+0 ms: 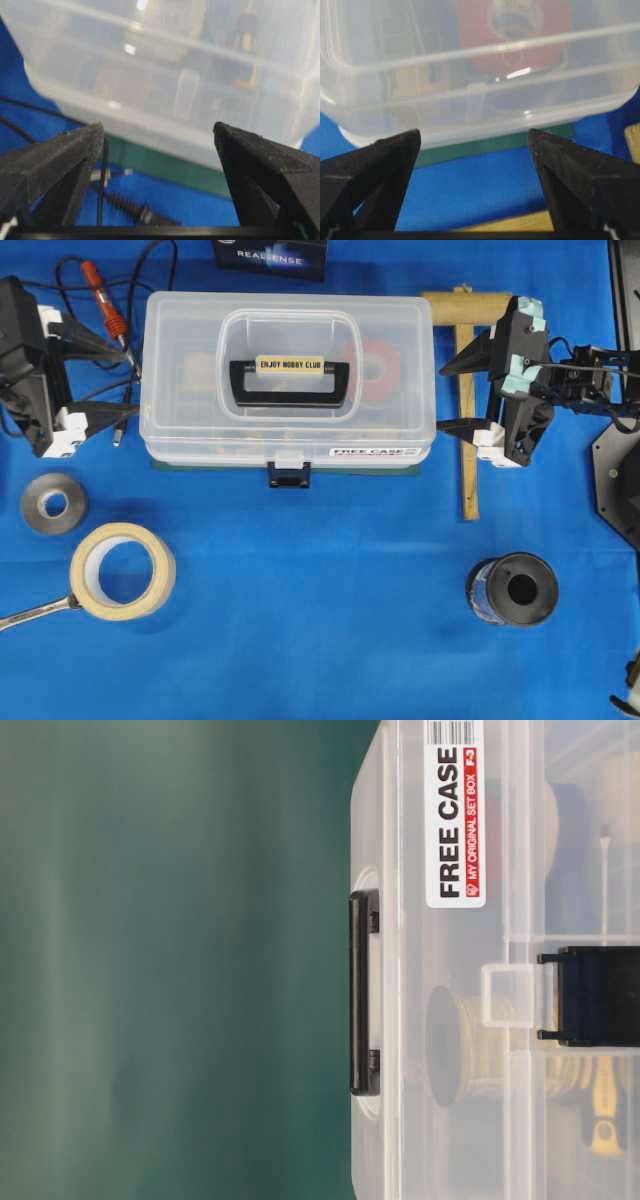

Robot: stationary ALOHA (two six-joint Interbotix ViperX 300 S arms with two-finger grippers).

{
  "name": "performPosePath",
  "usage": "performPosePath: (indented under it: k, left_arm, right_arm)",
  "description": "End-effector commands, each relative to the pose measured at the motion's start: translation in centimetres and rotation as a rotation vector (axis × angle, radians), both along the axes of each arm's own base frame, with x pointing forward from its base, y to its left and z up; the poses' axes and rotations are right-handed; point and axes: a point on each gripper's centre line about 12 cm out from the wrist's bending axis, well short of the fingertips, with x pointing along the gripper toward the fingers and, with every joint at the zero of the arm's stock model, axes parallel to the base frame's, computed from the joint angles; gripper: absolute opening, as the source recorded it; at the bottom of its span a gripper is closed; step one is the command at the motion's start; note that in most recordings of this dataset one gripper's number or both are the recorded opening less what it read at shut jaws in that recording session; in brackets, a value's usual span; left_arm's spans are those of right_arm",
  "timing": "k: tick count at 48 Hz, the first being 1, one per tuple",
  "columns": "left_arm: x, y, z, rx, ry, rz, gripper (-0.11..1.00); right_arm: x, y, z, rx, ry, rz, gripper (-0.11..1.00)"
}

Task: Open the tool box with both arms.
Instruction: 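Lower both grippers beside the lid edges at the box ends, then grip the lid edges with both grippers and start lifting upward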

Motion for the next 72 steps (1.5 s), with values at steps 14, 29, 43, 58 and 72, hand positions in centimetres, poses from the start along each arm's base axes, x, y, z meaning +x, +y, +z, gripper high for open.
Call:
performPosePath:
  k: [14,29,43,58,72]
  left_arm:
    - [2.5,0.3,1.0,-0.005,-0.024,-0.008,0.89]
    - [2.5,0.3,1.8,0.003,-0.047,-0.011,0.89]
    - [2.0,0.1,3.8,0.023,-0.123,-0.011,0.89]
    - [2.3,0.3,4.7,0.033,-0.148,-0.008,0.89]
    - [2.7,0.6,5.7,0.043,-0.176,-0.001,0.89]
  right_arm:
    - [1.3,-0.3,1.7,-0.023,-0.075,0.002,0.86]
    - [1.9,-0.5,2.4,-0.030,-0.103,0.000,0.86]
    - [2.6,-0.7,4.5,-0.044,-0.157,0.001,0.86]
    - [2.8,-0.8,6.8,-0.068,-0.203,0.008,0.86]
    - [3.1,-0.9,8.5,-0.094,-0.228,0.015,0.86]
